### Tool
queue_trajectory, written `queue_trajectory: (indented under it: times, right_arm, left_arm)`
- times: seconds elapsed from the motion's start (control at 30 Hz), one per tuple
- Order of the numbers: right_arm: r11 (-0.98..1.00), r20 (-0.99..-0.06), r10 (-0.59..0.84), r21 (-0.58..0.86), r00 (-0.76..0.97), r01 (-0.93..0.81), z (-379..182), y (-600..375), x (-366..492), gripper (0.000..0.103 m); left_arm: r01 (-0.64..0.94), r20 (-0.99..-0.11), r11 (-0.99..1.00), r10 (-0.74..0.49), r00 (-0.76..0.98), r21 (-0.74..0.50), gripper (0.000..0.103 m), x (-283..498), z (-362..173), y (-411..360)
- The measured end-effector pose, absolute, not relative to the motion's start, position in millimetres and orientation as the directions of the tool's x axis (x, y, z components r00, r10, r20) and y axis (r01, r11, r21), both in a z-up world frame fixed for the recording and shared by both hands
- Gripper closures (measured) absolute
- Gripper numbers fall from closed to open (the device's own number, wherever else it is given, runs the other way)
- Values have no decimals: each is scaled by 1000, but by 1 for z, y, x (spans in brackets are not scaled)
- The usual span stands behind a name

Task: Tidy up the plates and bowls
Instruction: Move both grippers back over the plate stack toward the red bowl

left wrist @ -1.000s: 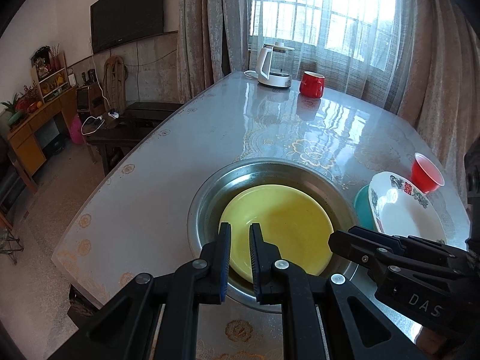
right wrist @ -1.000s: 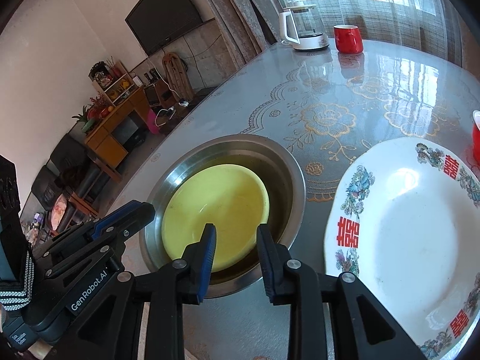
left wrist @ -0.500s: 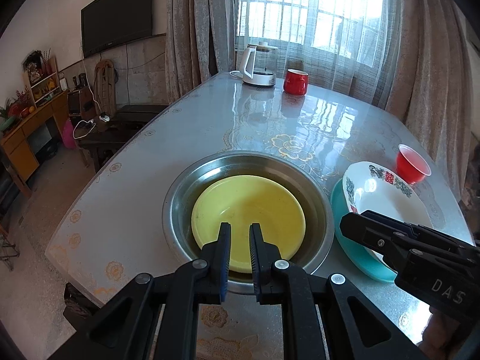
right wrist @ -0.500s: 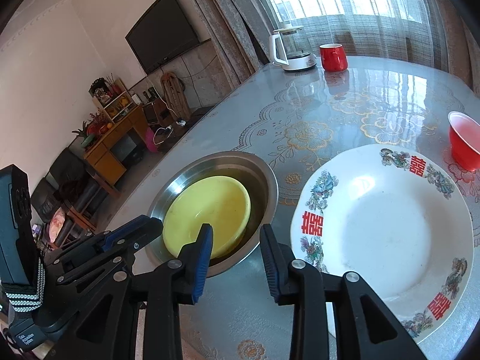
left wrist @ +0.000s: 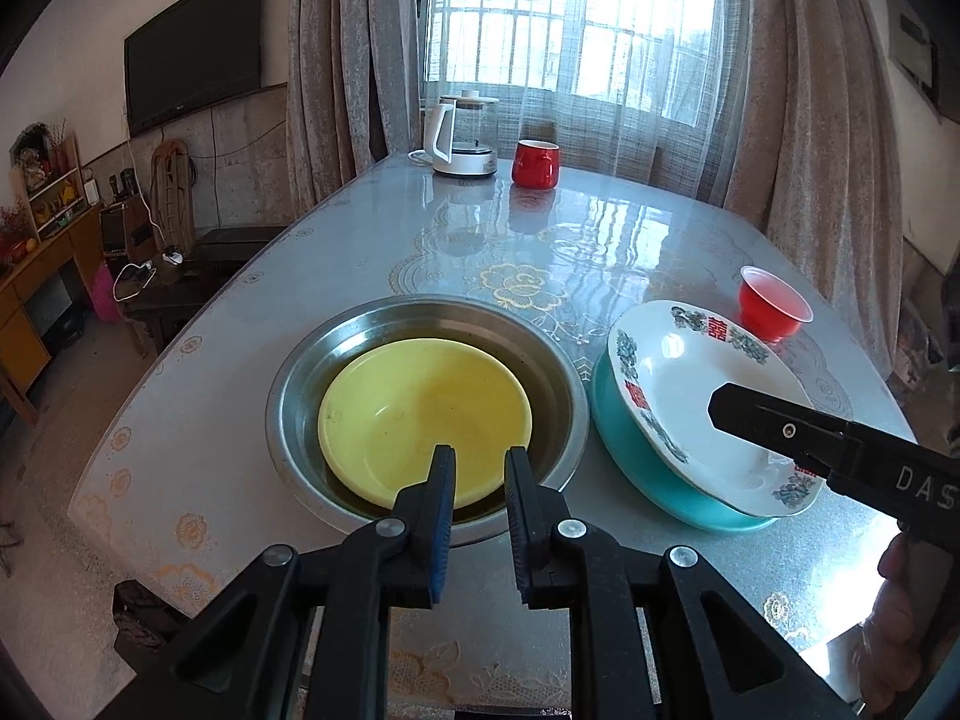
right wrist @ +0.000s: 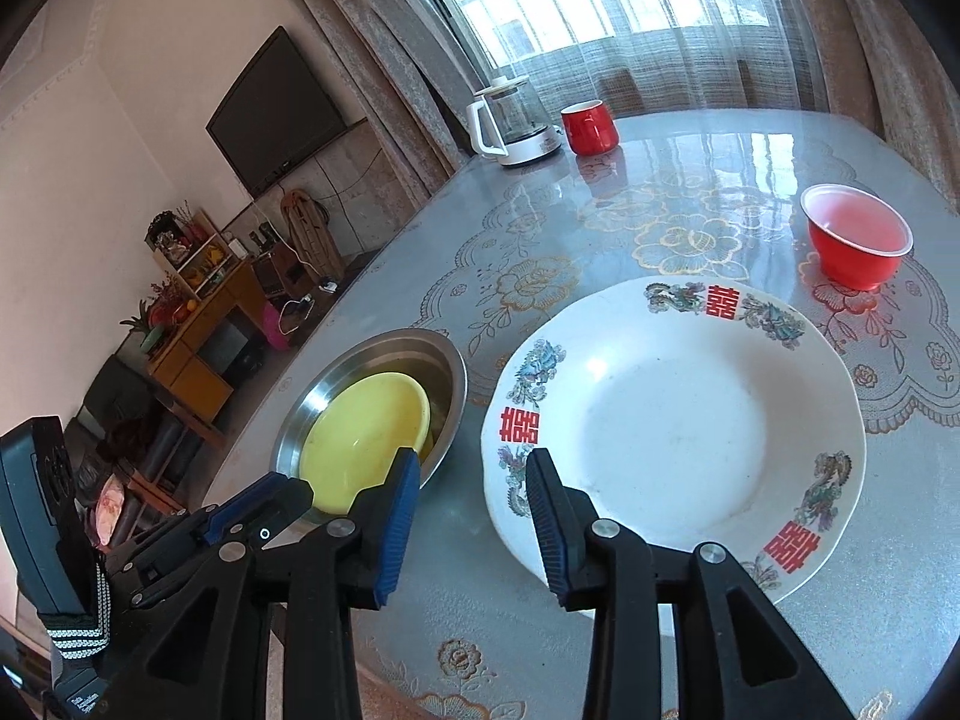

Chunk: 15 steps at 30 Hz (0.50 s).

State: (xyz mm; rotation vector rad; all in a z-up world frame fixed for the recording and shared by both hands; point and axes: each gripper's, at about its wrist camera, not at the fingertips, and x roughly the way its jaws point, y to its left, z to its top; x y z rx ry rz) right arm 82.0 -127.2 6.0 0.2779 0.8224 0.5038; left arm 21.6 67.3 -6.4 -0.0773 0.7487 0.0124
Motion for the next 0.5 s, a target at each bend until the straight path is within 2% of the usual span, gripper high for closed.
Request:
queue_trajectory:
  times: [0.2, 0.5]
  right_arm:
    - [864, -630, 496, 425, 597, -269, 3, -150, 82, 64]
    - [882, -636, 439, 440, 634, -169, -9, -198, 87, 63]
  left_arm:
    - [11, -684, 997, -63, 727, -79, 78, 24, -9, 53]
    - [89, -680, 992, -130, 722, -95, 74, 40, -7, 21]
